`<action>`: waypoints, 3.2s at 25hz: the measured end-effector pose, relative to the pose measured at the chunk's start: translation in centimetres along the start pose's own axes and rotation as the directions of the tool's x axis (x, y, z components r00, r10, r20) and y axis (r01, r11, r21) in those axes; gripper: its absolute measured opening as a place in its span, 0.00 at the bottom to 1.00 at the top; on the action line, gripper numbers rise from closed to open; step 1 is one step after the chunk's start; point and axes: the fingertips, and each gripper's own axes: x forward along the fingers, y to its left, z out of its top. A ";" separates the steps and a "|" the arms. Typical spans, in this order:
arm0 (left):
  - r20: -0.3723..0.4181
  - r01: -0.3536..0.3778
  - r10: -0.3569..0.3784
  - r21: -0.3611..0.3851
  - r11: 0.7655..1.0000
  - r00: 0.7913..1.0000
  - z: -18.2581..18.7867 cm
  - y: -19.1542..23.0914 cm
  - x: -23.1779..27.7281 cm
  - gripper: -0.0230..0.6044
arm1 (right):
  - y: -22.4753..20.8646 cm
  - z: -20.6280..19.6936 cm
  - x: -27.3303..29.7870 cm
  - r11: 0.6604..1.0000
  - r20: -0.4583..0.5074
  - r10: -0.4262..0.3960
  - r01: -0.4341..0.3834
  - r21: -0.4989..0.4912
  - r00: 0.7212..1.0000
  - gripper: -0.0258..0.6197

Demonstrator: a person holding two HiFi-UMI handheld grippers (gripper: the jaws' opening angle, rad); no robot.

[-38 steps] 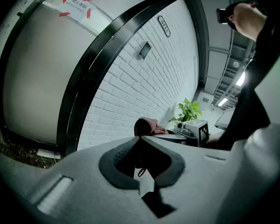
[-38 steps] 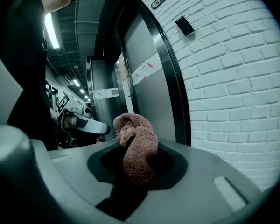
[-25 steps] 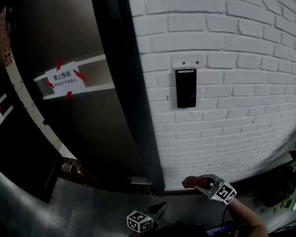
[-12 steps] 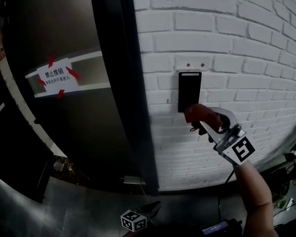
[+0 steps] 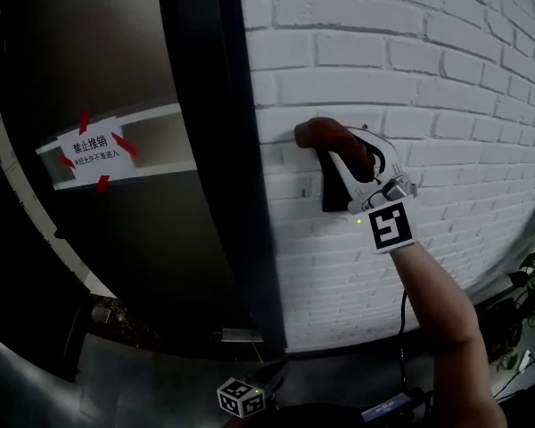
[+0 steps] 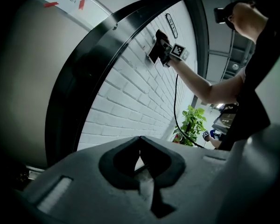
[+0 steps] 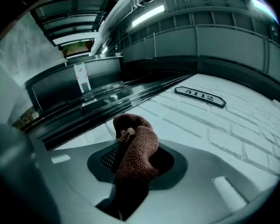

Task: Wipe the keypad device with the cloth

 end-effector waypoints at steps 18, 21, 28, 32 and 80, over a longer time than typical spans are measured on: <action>-0.028 0.012 -0.012 -0.027 1.000 1.000 -0.3 1.7 -0.4 0.04 | 2.9 0.8 1.7 0.896 -0.160 0.005 -0.075 -0.438 0.987 0.19; -0.036 0.008 -0.009 -0.022 1.000 0.999 -0.4 2.0 -0.5 0.04 | 5.5 -0.6 1.0 0.789 -0.207 0.023 -0.145 -0.597 0.978 0.19; -0.047 0.034 -0.035 -0.018 0.999 0.998 -0.4 1.9 0.2 0.04 | 13.5 -5.2 -2.9 0.630 -0.294 0.227 -0.370 -0.683 0.928 0.19; -0.060 0.042 -0.043 -0.021 0.999 0.997 -0.7 1.5 0.2 0.04 | 8.6 -4.1 -3.6 0.811 -0.201 0.118 -0.211 -0.545 0.972 0.19; -0.090 0.041 -0.042 -0.018 0.999 0.995 -0.7 2.3 0.8 0.04 | 1.6 -2.2 -1.7 0.966 -0.132 0.000 -0.034 -0.256 0.991 0.21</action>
